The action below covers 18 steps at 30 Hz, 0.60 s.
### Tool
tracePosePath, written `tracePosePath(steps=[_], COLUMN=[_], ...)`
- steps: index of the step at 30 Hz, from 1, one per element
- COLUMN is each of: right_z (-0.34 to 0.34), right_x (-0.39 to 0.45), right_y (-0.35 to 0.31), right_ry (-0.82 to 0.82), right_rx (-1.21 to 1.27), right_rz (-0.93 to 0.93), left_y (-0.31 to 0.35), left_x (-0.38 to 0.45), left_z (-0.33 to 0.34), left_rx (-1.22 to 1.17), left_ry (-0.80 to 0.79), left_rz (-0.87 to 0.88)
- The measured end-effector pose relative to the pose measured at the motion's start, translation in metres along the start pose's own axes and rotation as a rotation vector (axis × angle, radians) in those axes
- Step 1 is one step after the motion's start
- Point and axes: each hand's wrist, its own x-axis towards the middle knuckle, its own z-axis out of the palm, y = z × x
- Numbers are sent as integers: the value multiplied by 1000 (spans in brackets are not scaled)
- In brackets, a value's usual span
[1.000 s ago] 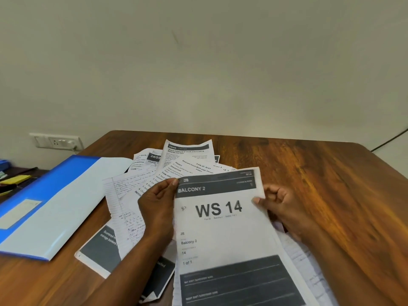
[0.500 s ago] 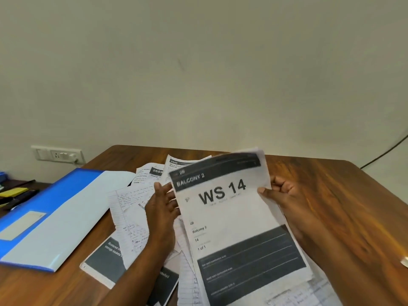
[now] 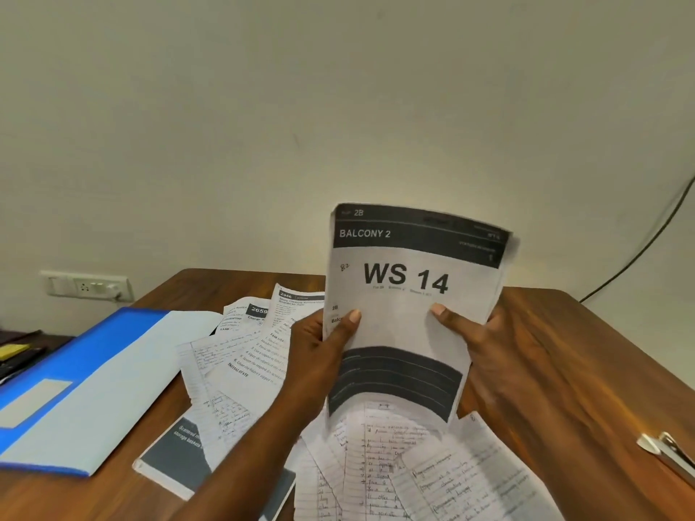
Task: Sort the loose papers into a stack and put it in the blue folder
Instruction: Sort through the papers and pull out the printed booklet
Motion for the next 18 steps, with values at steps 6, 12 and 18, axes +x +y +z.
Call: tracePosePath(steps=[6, 12, 18], right_z=[9, 3, 4], right_x=[-10, -1, -8], right_y=[22, 29, 54], right_ry=[-39, 1, -72], right_rx=[-212, -240, -292], right_rz=[29, -12, 149], left_y=[-36, -43, -66], left_x=[-21, -22, -27], left_z=[2, 0, -7], left_rx=[155, 153, 164], left_ry=[16, 75, 50], left_rz=[-167, -170, -278])
